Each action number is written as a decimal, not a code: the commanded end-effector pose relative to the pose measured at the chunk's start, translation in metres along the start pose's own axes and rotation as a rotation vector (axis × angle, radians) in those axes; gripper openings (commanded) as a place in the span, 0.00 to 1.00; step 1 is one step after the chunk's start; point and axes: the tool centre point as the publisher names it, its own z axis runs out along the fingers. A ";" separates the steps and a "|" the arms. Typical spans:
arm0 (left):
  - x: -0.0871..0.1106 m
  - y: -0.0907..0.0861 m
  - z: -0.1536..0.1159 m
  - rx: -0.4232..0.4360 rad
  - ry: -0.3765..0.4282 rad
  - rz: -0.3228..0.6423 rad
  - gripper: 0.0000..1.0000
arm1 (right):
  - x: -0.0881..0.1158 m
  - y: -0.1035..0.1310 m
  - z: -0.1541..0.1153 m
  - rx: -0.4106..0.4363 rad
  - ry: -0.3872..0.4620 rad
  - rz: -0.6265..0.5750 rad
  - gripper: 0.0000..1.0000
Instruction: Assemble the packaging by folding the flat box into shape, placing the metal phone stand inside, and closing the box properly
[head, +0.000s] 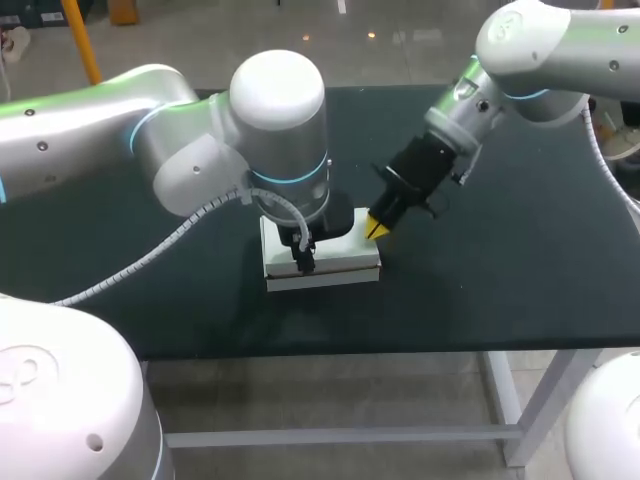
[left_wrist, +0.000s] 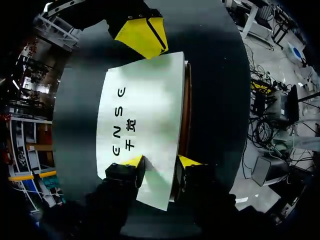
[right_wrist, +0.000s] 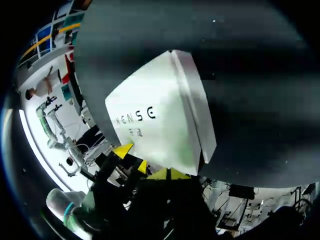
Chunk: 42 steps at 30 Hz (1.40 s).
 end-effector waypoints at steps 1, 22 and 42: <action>0.003 0.001 0.001 -0.002 -0.005 -0.002 0.43 | -0.006 -0.003 0.004 -0.016 0.007 -0.002 0.00; 0.002 0.000 0.002 -0.005 -0.001 -0.004 0.45 | -0.016 -0.001 0.012 -0.031 0.010 -0.014 0.00; 0.003 0.001 0.000 -0.004 -0.001 -0.003 0.45 | -0.018 0.008 0.015 -0.030 0.014 0.004 0.00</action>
